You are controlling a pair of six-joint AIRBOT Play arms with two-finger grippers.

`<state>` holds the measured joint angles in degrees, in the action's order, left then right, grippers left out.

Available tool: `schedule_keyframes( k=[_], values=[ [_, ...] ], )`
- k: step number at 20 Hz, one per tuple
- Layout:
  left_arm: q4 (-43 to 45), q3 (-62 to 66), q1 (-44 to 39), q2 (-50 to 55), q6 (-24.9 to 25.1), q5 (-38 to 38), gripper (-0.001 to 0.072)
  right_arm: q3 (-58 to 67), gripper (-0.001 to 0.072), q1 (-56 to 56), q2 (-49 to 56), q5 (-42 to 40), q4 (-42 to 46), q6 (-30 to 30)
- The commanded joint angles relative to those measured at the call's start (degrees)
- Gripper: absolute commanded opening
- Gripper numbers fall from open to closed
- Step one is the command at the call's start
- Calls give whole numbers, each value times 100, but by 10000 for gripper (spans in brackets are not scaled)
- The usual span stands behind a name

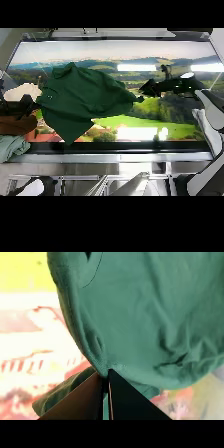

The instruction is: Fold the shirts.

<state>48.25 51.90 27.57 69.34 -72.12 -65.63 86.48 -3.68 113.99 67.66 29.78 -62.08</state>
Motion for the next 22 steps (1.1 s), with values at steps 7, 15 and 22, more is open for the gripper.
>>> schedule_keyframes(
  k=[7,15,22],
  values=[
    [15,1029,31,922,166,-684,13,4,458,892,44,481,981,-81],
    [-31,1040,33,575,181,-785,13,7,21,876,-302,1191,-848,807],
    [-949,1414,188,-1005,894,-1196,13,7,20,210,-2492,1537,-625,789]
  ],
)
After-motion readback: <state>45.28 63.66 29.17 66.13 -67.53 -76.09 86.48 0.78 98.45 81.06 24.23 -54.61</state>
